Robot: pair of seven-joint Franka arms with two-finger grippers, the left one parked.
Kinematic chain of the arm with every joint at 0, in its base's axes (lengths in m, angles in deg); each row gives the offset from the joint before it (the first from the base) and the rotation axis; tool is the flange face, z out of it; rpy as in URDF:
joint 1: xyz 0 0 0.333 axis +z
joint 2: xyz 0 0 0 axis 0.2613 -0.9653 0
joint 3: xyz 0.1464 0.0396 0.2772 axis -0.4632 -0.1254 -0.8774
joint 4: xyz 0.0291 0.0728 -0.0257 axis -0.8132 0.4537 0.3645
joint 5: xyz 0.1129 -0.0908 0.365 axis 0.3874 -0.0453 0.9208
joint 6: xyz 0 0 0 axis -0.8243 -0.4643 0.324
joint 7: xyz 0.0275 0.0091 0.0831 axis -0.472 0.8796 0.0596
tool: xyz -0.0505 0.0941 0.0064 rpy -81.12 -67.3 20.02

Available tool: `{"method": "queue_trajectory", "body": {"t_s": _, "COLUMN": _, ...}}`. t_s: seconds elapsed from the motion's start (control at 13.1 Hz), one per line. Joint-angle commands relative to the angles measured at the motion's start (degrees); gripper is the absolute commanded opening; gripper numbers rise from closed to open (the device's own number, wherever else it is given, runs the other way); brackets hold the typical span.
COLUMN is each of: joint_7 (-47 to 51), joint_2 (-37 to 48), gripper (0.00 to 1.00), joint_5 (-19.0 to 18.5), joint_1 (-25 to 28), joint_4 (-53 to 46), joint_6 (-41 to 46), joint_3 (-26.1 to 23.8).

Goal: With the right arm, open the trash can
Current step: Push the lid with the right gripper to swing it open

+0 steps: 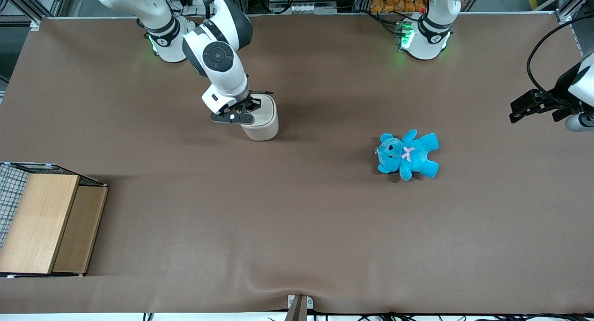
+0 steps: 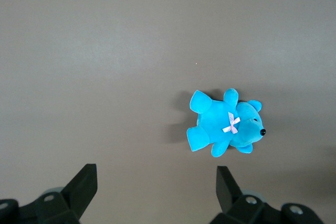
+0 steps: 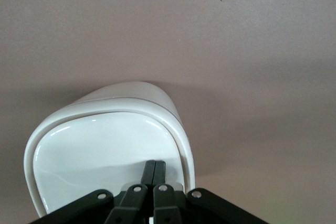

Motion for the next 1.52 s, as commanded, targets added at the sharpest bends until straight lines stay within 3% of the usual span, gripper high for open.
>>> {"method": "queue_trajectory", "body": {"t_s": 0.0, "joint_7": 1.43, "joint_2": -0.64, "gripper": 0.0, "joint_5": -1.52, "joint_1": 0.94, "joint_4": 1.93, "joint_6": -2.85, "joint_3": 0.56}}
{"method": "queue_trajectory", "body": {"t_s": 0.23, "joint_7": 2.22, "joint_2": -0.03, "gripper": 0.0, "joint_5": -1.44, "joint_1": 0.76, "joint_4": 0.62, "joint_6": -0.32, "joint_3": 0.56}}
{"method": "queue_trajectory", "body": {"t_s": 0.69, "joint_7": 3.9, "joint_2": 0.06, "gripper": 0.0, "joint_5": -1.17, "joint_1": 0.41, "joint_4": -9.39, "joint_6": 12.69, "joint_3": 0.65}}
{"method": "queue_trajectory", "body": {"t_s": 1.14, "joint_7": 7.76, "joint_2": -0.2, "gripper": 0.0, "joint_5": 2.25, "joint_1": 0.94, "joint_4": -16.25, "joint_6": 17.09, "joint_3": -0.67}}
{"method": "queue_trajectory", "body": {"t_s": 1.29, "joint_7": 7.85, "joint_2": -0.29, "gripper": 0.11, "joint_5": 3.39, "joint_1": 0.68, "joint_4": -18.79, "joint_6": 19.27, "joint_3": -0.67}}
{"method": "queue_trajectory", "body": {"t_s": 1.37, "joint_7": 7.85, "joint_2": -0.37, "gripper": 0.22, "joint_5": 3.4, "joint_1": 0.59, "joint_4": -20.72, "joint_6": 21.29, "joint_3": -0.58}}
{"method": "queue_trajectory", "body": {"t_s": 1.45, "joint_7": 7.85, "joint_2": -0.46, "gripper": 0.45, "joint_5": 3.4, "joint_1": 0.15, "joint_4": -22.39, "joint_6": 23.23, "joint_3": -0.58}}
